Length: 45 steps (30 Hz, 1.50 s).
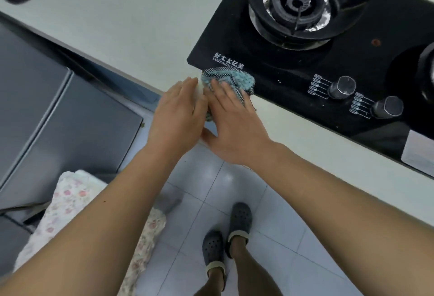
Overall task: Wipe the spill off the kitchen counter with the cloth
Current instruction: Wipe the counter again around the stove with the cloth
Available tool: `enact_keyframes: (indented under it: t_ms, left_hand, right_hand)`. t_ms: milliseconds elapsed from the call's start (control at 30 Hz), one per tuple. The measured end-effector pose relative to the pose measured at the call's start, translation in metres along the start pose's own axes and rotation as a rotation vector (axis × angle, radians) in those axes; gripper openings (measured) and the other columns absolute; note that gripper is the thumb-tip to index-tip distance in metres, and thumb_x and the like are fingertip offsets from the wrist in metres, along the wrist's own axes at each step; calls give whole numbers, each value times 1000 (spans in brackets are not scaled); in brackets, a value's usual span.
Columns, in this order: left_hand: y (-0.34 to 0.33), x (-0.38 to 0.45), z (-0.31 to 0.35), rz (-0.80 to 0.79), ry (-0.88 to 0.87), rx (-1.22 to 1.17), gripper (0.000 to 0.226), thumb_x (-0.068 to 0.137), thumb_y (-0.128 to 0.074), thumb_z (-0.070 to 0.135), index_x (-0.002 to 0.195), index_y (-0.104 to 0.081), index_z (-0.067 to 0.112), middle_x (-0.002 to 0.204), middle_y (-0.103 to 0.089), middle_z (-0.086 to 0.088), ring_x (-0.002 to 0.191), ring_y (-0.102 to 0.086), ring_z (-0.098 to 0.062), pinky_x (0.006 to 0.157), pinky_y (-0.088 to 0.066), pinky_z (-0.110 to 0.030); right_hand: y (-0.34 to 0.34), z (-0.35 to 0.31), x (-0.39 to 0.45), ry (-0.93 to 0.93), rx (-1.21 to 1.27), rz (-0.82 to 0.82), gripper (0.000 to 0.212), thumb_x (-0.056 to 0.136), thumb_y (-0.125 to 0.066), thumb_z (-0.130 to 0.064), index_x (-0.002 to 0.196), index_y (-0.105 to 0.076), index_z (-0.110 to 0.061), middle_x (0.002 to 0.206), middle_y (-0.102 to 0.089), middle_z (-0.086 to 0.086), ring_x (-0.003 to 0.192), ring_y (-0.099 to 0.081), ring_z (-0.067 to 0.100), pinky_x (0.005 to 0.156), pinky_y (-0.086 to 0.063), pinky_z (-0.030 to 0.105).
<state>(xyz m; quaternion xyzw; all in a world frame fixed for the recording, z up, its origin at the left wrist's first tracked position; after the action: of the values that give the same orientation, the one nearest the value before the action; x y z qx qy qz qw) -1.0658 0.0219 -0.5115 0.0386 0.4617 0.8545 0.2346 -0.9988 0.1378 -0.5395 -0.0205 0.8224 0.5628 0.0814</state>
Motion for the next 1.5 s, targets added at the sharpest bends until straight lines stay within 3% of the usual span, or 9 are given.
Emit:
enact_keyframes:
  t_ms: [167,367,600,800,1000,1133,1300,1367,1500]
  left_hand:
    - [15,16,-21,19,30,-5,50,107,-42,30,155,-44,15,163,-41,-5,152,-30,-19,126,-22,-38]
    - [42,37,-69,53,61,56,62,103,-38,45,158,-40,16,166,-35,-6,155,-25,-23,128,-18,-44]
    - [74,70,-124,111,79,144,69,101,-32,58,160,-35,23,171,-25,-1,158,-15,-21,127,-15,-53]
    - [104,95,-167,171,147,99,61,106,-39,51,161,-33,25,172,-20,3,159,-10,-16,129,-6,-49]
    - [130,119,-189,175,155,-109,63,106,-38,44,164,-24,23,172,-20,4,158,-9,-13,129,-9,-50]
    - [149,124,-196,246,267,-471,65,109,-38,39,166,-11,25,171,-20,6,156,-17,-6,128,-16,-34]
    - [166,133,-202,292,348,-578,70,110,-38,42,166,0,26,172,-16,7,152,-18,2,115,-17,-7]
    - [170,137,-205,302,374,-563,70,110,-37,44,166,0,26,172,-14,8,152,-15,3,107,-13,1]
    - [179,141,-212,371,391,-599,67,110,-36,47,166,-4,28,171,-20,10,150,-24,2,121,-22,-21]
  right_hand:
    - [1,-13,28,82,-2,-52,85,102,-42,-54,168,-1,-19,176,6,-4,161,15,14,128,14,40]
    - [0,-34,63,143,26,-105,75,106,-38,-49,168,-6,-21,176,8,-8,160,15,9,131,-1,44]
    - [-3,-67,105,172,33,-119,68,110,-31,-48,168,-6,-24,175,10,-12,158,20,6,130,5,41]
    - [0,-93,172,163,30,-107,65,111,-31,-46,168,-12,-25,176,2,-11,160,11,9,125,16,32]
    - [7,-102,254,39,-6,-68,64,110,-31,-43,168,-12,-24,176,-4,-5,162,2,17,128,7,44]
    - [-3,-143,271,313,-80,-140,63,111,-30,-42,168,-14,-20,176,-8,0,162,1,23,130,4,52]
    - [-8,-168,318,574,-120,-255,62,108,-36,-43,166,-21,-26,175,-13,-6,162,-4,17,130,-2,52]
    - [-1,-163,356,525,-119,-212,64,107,-34,-47,167,-21,-28,175,-14,-6,162,-7,18,130,-4,53]
    - [10,-164,410,207,-56,-47,63,107,-35,-40,166,-23,-24,175,-16,-2,162,-11,23,130,-2,50]
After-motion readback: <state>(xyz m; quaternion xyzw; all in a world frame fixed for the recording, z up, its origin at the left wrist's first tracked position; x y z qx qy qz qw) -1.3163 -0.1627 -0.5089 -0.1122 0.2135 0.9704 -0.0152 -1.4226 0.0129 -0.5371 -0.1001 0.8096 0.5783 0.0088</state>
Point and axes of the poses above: each hand's wrist, its own x-axis towards the middle knuckle, its own y-axis out of the back of the hand, z = x × y, the point moved 4 cm from there along x, towards the middle knuckle
